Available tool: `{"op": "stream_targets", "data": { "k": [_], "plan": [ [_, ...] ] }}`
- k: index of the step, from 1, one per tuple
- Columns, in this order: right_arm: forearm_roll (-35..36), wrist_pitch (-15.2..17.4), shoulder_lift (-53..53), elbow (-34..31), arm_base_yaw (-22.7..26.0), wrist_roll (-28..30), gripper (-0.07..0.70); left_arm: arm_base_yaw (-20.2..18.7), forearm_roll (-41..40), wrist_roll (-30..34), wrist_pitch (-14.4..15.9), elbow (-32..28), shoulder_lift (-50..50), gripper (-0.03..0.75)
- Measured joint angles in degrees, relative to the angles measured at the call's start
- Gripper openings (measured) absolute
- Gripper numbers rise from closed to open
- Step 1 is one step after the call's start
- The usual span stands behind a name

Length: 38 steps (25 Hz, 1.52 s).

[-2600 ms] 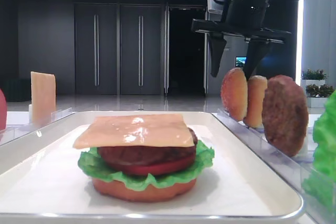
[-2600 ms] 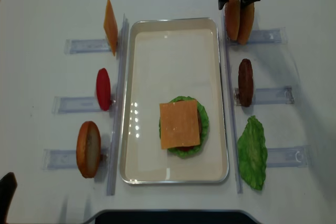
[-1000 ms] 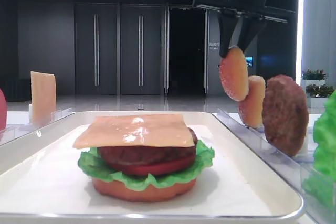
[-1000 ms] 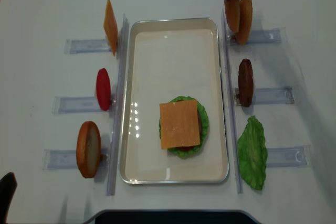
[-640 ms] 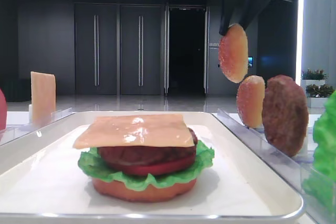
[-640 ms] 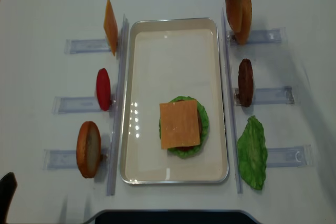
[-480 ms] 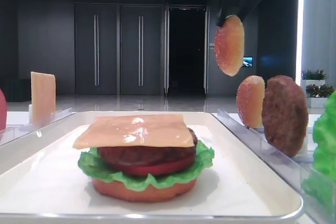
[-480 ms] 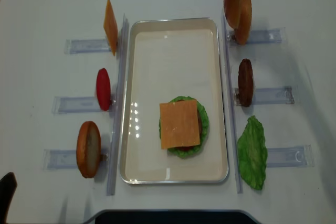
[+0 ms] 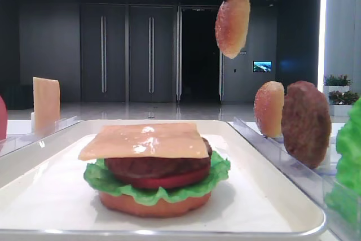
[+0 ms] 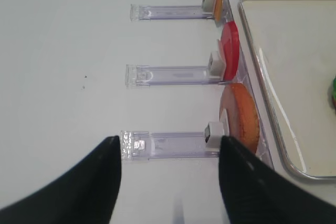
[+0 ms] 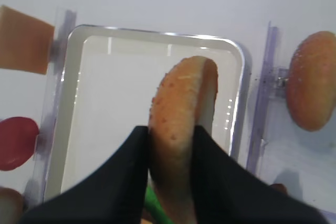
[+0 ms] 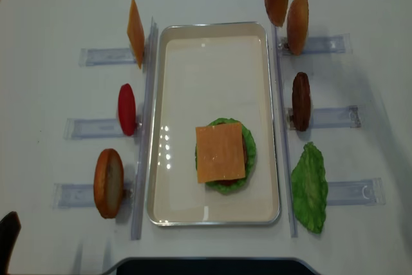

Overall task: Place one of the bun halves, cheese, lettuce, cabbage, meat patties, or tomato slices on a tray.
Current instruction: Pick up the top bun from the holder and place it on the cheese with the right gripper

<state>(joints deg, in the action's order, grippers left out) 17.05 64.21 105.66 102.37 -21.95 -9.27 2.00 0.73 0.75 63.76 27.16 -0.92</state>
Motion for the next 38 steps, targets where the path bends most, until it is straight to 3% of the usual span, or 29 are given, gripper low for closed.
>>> {"op": "stream_targets", "data": {
  "k": [3,8,13,18,24,30,34,38],
  "plan": [
    [4.41,-1.89,-2.34,-4.32,0.00,3.45,0.203,0.00,0.00,0.00,0.00,0.00,0.00,0.454],
    [13.60,-9.55,-8.63,-16.08,0.00,10.37,0.203,0.00,0.00,0.00,0.00,0.00,0.00,0.454],
    [27.08,-16.44,-16.10,-26.76,0.00,20.00,0.203,0.00,0.00,0.00,0.00,0.00,0.00,0.454],
    [41.27,-20.86,-22.68,-37.09,0.00,31.41,0.203,0.00,0.00,0.00,0.00,0.00,0.00,0.454],
    [61.14,-23.47,-28.19,-49.06,0.00,48.39,0.201,0.00,0.00,0.00,0.00,0.00,0.00,0.454],
    [79.03,-20.16,-29.41,-59.78,-1.18,64.25,0.201,0.00,0.00,0.00,0.00,0.00,0.00,0.454],
    [82.45,-20.91,-29.41,-64.32,-4.58,67.56,0.200,0.00,0.00,0.00,0.00,0.00,0.00,0.454],
    [83.04,-23.88,-29.41,-65.89,-7.61,68.37,0.200,0.00,0.00,0.00,0.00,0.00,0.00,0.454]
  ]
}}
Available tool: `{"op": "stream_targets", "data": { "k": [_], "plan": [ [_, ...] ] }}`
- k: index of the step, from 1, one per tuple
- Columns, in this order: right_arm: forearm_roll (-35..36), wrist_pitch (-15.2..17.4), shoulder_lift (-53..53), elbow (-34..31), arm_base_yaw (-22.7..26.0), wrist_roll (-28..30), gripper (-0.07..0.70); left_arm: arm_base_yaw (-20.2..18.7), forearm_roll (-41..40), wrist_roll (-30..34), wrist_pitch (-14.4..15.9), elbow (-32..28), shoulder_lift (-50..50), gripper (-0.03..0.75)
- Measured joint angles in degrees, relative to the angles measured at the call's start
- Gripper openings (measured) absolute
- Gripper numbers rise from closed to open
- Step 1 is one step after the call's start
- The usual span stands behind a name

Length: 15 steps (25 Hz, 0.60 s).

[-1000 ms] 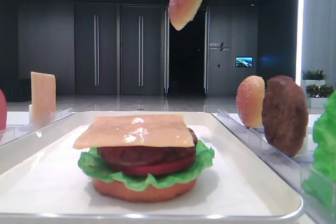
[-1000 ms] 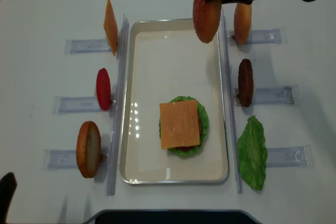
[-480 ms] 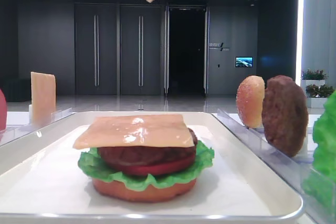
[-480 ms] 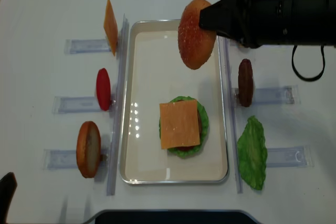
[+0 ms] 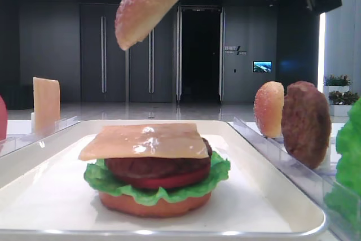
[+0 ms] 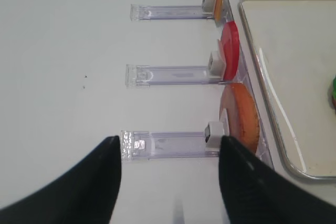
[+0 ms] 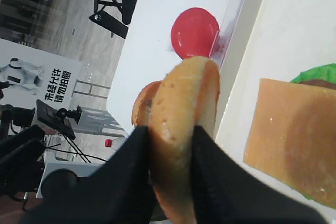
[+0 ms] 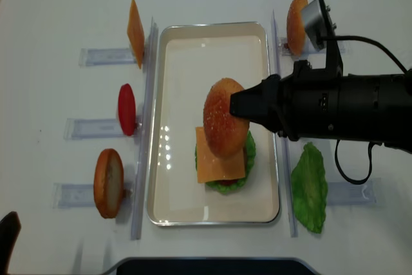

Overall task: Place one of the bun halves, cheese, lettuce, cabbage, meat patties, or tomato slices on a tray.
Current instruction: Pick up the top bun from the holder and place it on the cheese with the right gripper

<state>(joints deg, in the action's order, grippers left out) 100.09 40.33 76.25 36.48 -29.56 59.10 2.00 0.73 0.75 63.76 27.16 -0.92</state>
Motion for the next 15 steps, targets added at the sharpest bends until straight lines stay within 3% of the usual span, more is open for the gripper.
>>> {"op": "stream_targets", "data": {
  "k": [7,15],
  "plan": [
    [1.66,-1.54,4.97,-0.05,-3.72,0.54,0.200,0.00,0.00,0.00,0.00,0.00,0.00,0.454],
    [1.66,-1.22,10.48,2.20,-3.96,0.93,0.200,0.00,0.00,0.00,0.00,0.00,0.00,0.454]
  ]
}}
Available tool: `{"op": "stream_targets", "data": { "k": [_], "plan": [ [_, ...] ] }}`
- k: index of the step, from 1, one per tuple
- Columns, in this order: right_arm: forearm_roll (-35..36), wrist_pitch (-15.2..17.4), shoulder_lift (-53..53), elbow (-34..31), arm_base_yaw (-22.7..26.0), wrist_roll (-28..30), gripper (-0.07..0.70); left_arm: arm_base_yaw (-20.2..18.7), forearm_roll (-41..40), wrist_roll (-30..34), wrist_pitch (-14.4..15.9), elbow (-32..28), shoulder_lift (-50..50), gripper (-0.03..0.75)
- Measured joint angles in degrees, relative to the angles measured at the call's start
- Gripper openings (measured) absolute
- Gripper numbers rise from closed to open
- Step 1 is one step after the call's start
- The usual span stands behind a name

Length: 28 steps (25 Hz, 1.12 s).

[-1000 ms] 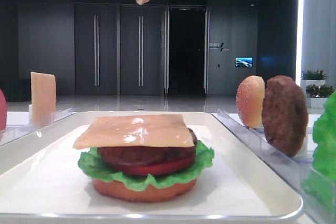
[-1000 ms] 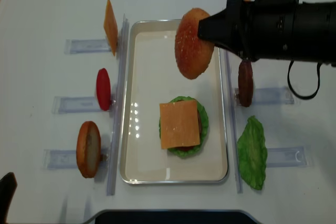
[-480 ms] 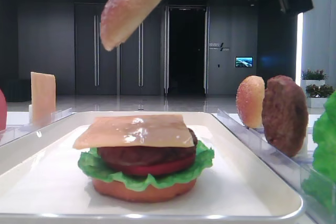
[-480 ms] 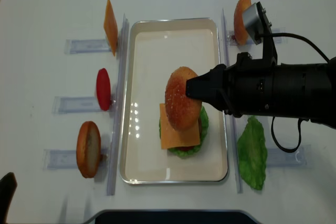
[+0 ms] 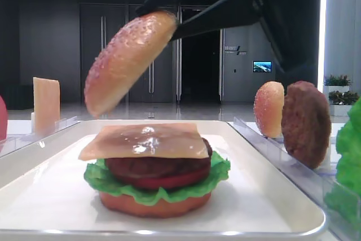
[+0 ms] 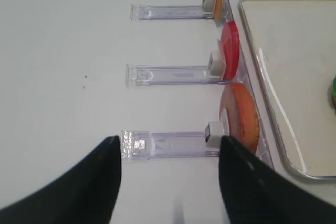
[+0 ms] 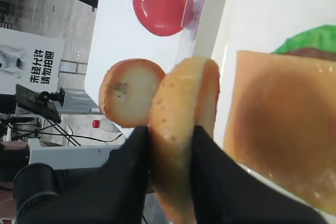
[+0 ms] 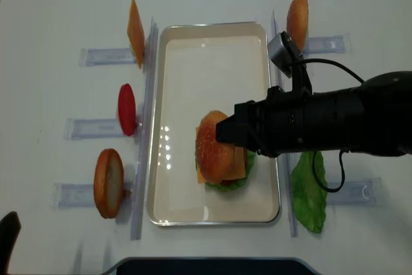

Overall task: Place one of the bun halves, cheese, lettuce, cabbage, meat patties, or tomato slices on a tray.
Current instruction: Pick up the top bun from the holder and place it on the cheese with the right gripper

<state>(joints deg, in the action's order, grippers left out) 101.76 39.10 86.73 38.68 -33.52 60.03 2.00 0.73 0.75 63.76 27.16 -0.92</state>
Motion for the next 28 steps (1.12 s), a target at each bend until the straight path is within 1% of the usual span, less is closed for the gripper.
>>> {"op": "stream_targets", "data": {
  "k": [4,9,28],
  "plan": [
    [0.16,0.43,2.07,2.09,-0.03,0.05,0.200,0.00,0.00,0.00,0.00,0.00,0.00,0.454],
    [0.17,0.50,4.11,2.97,-0.03,0.05,0.200,0.00,0.00,0.00,0.00,0.00,0.00,0.454],
    [0.22,-0.97,4.60,3.01,-0.03,0.73,0.200,0.00,0.00,0.00,0.00,0.00,0.00,0.454]
  ]
}}
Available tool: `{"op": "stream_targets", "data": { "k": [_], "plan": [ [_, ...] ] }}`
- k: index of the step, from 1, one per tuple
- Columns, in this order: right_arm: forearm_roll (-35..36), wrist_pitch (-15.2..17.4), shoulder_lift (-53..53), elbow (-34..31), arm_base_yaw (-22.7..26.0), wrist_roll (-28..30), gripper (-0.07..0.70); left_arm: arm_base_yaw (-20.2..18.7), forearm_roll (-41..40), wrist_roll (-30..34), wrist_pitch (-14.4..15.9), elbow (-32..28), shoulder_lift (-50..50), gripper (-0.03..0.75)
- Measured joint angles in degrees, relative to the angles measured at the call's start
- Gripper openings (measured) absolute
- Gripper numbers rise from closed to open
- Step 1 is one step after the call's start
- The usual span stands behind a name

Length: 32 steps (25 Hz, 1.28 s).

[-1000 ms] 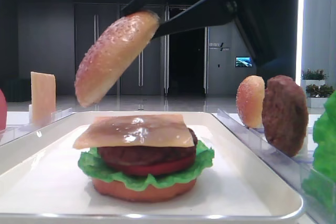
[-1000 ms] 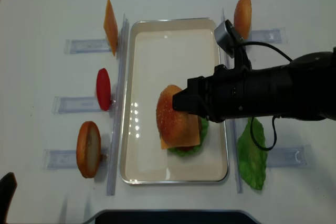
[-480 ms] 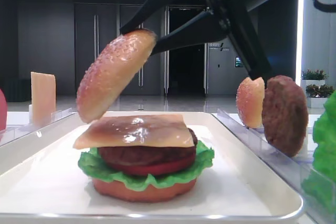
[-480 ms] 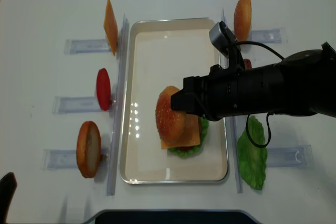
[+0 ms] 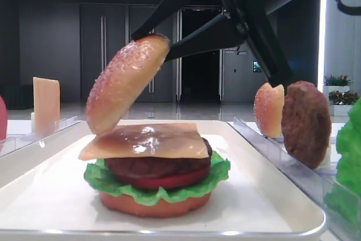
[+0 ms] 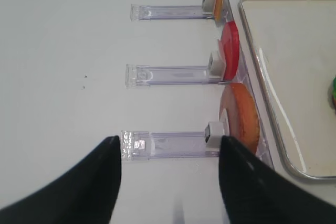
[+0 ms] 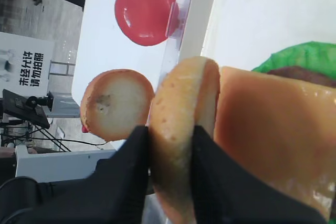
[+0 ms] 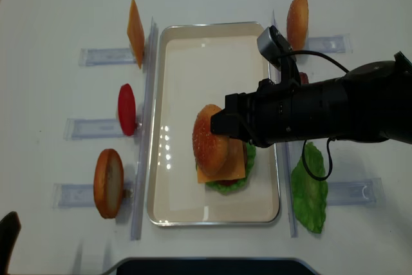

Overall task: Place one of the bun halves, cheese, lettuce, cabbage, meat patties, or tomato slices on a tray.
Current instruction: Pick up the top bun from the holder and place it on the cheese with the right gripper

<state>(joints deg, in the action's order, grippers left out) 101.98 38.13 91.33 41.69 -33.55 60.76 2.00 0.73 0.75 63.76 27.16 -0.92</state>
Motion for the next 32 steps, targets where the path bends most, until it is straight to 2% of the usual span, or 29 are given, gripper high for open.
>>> {"op": "stream_targets", "data": {
  "k": [32],
  "plan": [
    [-0.05,-2.18,0.05,0.00,0.00,0.05,0.200,0.00,0.00,0.00,0.00,0.00,0.00,0.454]
  ]
}}
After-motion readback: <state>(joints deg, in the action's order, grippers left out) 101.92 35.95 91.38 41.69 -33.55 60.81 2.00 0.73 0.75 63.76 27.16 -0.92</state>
